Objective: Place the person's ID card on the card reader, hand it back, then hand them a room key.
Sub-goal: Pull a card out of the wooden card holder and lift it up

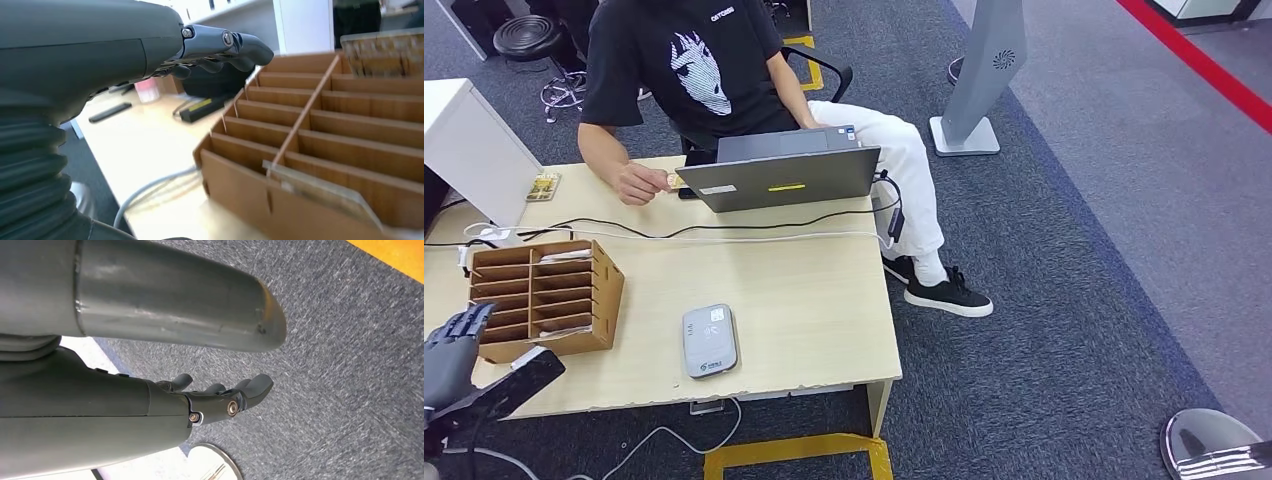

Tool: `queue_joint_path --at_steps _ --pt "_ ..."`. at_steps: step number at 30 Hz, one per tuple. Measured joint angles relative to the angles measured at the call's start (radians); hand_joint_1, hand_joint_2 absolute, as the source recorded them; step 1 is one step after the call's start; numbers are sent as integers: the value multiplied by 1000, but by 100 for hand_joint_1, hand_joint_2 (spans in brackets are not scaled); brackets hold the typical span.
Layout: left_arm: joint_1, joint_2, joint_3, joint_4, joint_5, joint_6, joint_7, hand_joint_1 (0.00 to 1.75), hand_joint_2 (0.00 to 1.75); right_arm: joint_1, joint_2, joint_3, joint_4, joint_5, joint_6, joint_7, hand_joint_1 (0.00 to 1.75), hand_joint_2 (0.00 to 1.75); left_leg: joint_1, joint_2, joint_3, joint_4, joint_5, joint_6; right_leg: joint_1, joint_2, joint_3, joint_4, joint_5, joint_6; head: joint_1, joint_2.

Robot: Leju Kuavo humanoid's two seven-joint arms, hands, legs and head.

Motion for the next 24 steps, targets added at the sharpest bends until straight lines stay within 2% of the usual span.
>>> queue_joint_path --at_steps 9,16,24 --pt "-124 -81 -5 130 -113 119 -74 0 175 12 0 28 -31 -23 32 -4 0 0 0 0 0 0 0 0 0 0 0 0 1 0 0 0" --pt "-171 -136 -18 199 -125 142 -96 0 175 16 -1 48 -39 -36 34 0 0 0 0 1 0 0 0 0 0 1 -1 0 1 0 0 0" --pt "-194 -166 -28 227 -125 141 -98 0 175 16 -3 63 -42 -44 38 10 0 0 0 1 0 0 0 0 0 1 -1 0 1 0 0 0"
